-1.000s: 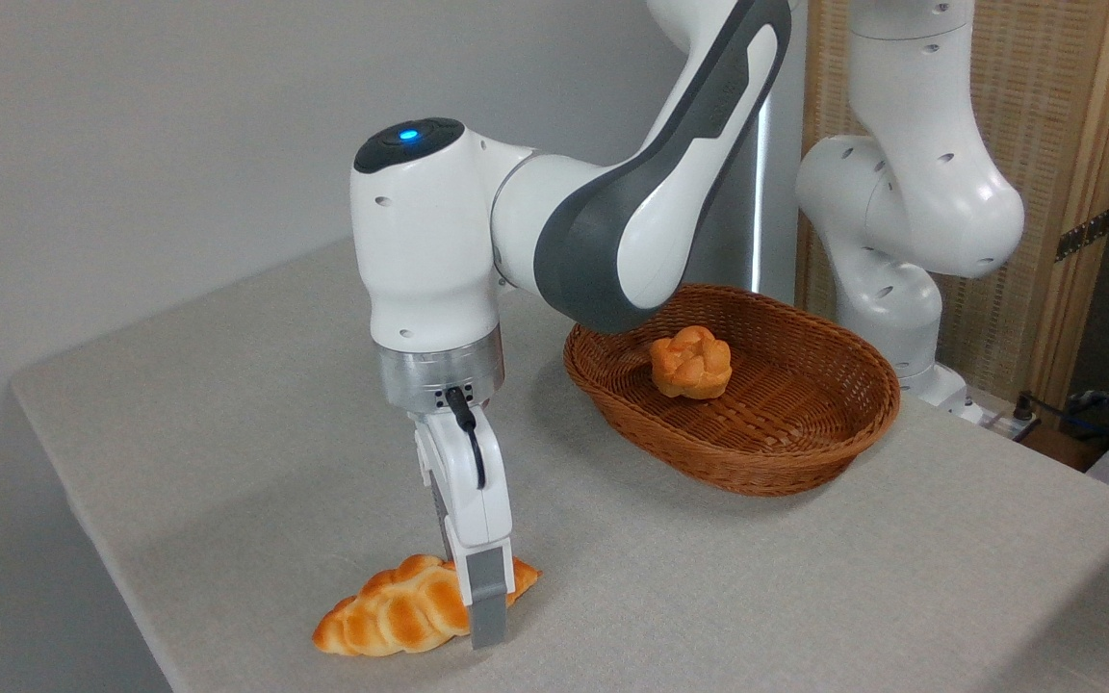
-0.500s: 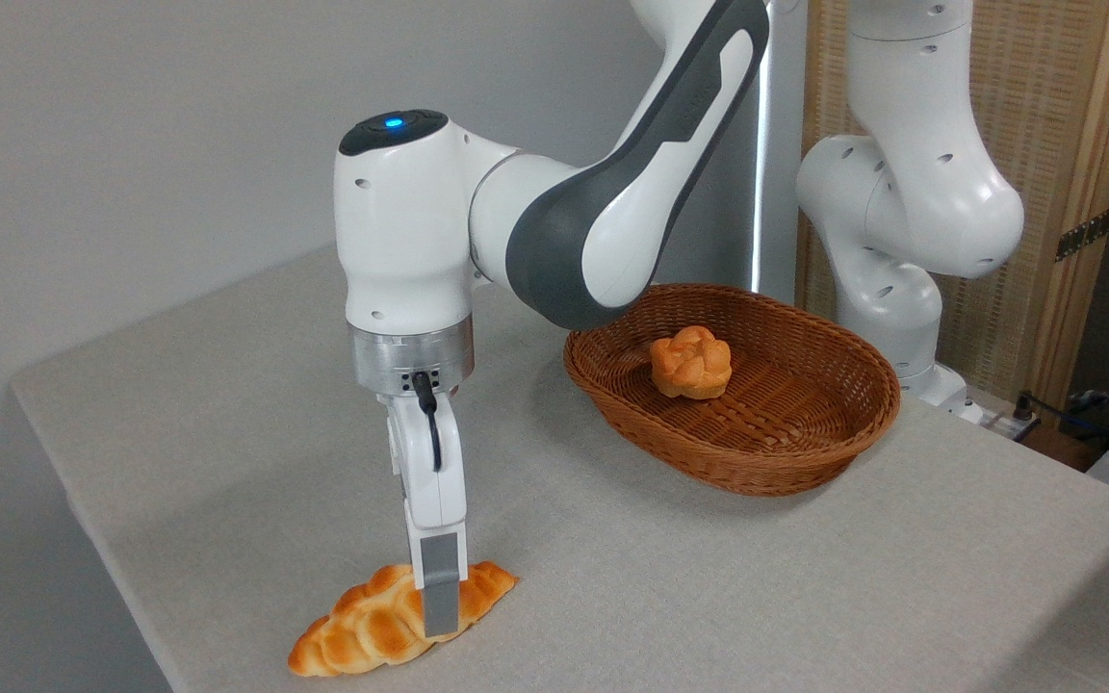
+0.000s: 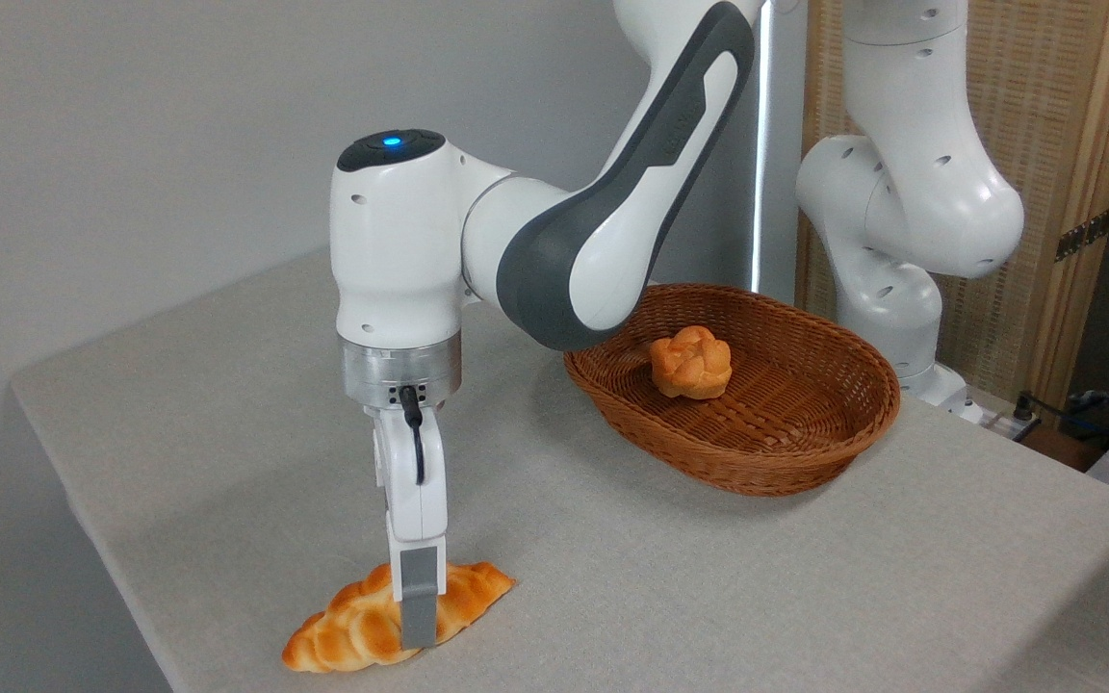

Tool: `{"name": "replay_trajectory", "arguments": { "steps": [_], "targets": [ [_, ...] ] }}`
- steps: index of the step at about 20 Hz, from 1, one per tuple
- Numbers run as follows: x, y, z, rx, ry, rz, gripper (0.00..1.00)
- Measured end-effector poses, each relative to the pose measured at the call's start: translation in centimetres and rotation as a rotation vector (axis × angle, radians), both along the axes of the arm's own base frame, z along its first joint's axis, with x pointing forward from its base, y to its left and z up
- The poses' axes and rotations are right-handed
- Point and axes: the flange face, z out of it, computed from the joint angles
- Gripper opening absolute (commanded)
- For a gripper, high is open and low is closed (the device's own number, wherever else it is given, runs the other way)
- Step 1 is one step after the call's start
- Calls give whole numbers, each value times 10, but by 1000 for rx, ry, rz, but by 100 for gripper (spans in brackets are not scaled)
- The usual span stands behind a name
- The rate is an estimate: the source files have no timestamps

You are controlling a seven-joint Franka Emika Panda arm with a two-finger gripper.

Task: Put bread into the basket
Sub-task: 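Close the gripper around the middle of the braided loaf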

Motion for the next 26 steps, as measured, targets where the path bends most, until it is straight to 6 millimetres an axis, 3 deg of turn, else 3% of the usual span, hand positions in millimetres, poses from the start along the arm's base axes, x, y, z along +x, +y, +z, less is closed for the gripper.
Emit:
{"name": "replay_trajectory", "arguments": {
  "steps": [2, 5, 26],
  "targets": [
    [0, 0, 0, 0, 0, 1, 73],
    [0, 1, 0, 0, 0, 2, 57],
    [0, 5, 1, 0, 2, 10, 55]
  ]
}}
